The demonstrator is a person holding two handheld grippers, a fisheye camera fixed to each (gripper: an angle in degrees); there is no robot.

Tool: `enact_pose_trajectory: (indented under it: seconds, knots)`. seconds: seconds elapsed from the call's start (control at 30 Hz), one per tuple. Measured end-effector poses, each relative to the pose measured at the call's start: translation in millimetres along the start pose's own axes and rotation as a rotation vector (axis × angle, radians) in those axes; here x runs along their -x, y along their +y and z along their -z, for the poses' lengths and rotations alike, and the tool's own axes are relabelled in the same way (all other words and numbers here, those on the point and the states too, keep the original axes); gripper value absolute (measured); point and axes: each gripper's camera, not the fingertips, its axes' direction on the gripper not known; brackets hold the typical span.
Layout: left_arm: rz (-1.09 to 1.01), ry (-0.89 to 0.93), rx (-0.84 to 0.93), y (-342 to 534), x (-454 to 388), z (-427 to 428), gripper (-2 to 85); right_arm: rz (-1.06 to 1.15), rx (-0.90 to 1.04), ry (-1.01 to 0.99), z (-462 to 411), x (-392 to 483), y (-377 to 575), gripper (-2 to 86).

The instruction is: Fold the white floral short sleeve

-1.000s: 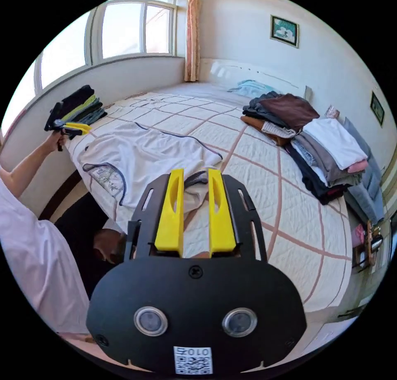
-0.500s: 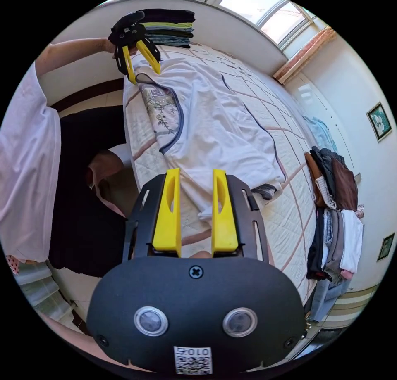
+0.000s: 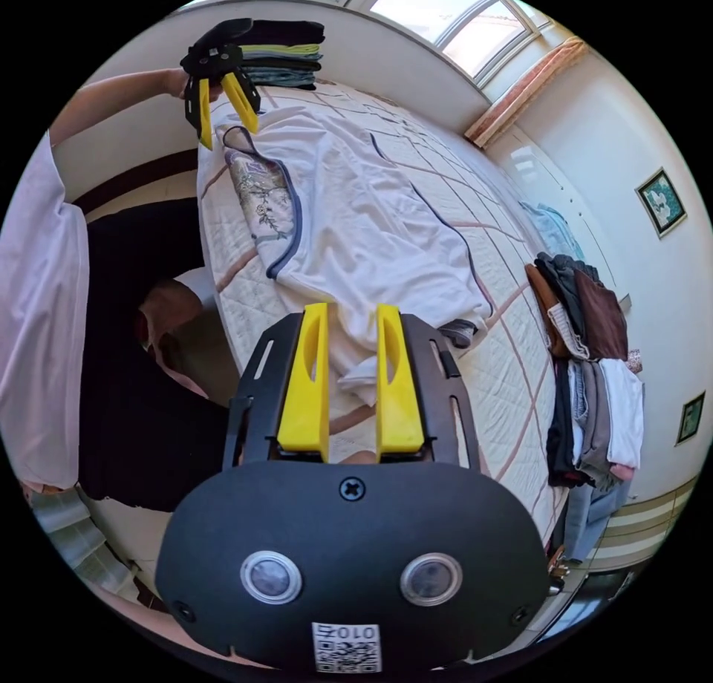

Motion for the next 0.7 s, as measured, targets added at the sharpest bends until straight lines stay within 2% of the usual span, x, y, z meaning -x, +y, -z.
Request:
enact_pose_trajectory:
  seconds: [0.13, 0.37, 0.53, 0.7]
  knots:
    - [0.039, 0.005, -0.002, 5.2, 6.9, -8.3, 11.9, -0.018, 0.015, 0.019, -7.3, 0.5, 6.7, 7.1]
    - [0.152, 0.201, -0.078, 24.3, 41.8, -11.1, 6.3, -0.181, -0.005, -0.001, 5.8, -32.4, 20.5, 2.8]
    - [0.083, 0.266, -0.109, 20.2, 32.1, -7.9, 7.5, -0.287, -0.151, -0.024, 59.3, -64.6, 24.2, 2.8]
    - [0.05, 0.184, -0.01, 9.2, 10.1, -23.7, 10.6, -0.27, -0.213, 0.017, 98.8, -88.9, 22.2, 2.7]
